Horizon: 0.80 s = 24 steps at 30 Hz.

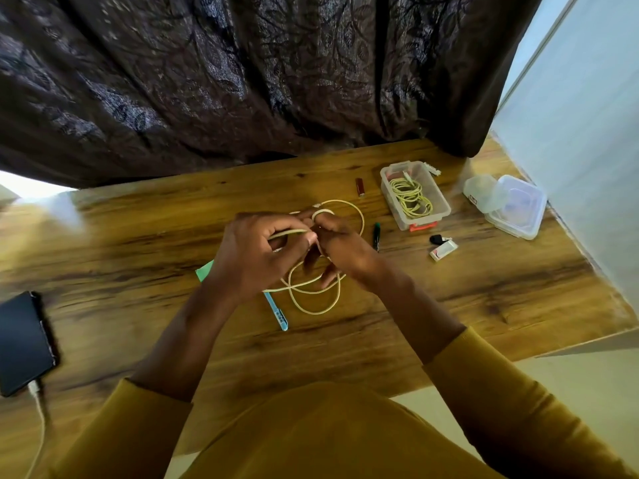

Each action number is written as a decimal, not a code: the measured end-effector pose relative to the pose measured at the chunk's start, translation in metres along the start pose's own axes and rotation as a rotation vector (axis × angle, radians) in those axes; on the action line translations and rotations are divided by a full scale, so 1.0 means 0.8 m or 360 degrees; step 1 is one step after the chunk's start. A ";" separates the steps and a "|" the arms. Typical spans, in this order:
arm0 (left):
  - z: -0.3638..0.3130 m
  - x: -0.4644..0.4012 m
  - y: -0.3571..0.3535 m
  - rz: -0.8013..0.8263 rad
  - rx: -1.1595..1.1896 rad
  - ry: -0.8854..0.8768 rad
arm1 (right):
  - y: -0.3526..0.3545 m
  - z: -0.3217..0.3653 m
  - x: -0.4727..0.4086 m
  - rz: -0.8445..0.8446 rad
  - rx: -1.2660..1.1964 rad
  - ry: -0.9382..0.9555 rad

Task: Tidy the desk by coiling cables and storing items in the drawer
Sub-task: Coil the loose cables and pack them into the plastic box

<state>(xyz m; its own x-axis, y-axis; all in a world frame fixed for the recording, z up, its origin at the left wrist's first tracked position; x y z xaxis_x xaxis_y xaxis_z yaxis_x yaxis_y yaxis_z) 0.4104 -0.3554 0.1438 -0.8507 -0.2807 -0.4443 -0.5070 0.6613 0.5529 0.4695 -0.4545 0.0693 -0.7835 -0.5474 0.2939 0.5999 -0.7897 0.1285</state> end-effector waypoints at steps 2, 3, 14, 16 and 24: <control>0.010 -0.012 0.007 -0.0002 0.0142 0.0138 | -0.003 -0.001 -0.001 -0.0003 -0.0044 0.0032; 0.016 -0.017 0.011 -0.0021 0.0185 0.0188 | -0.003 -0.004 0.000 0.0018 -0.0123 0.0014; 0.050 -0.036 0.008 -0.0069 0.0284 0.0304 | -0.022 0.000 0.028 0.0589 -0.0491 -0.0138; 0.052 -0.038 0.005 -0.0062 0.0277 0.0297 | -0.030 0.002 0.037 0.0775 -0.0550 -0.0202; 0.046 -0.045 -0.008 -0.0078 0.0328 0.0293 | -0.049 0.013 0.050 0.0994 -0.0530 -0.0198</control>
<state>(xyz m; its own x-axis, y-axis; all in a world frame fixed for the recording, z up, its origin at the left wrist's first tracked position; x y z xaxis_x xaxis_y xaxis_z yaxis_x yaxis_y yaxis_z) 0.4492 -0.3239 0.1306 -0.8462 -0.4253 -0.3209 -0.5255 0.7660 0.3702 0.4166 -0.4423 0.0858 -0.2741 -0.9046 0.3265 0.8332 -0.3929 -0.3890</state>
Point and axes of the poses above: each hand's wrist, its own x-axis away from the middle knuckle, its own y-axis out of the back of the hand, z = x × y, the point moved 10 cm from there along -x, towards the middle knuckle, and after that the axes turned 13 degrees about -z, right-handed, at the moved point
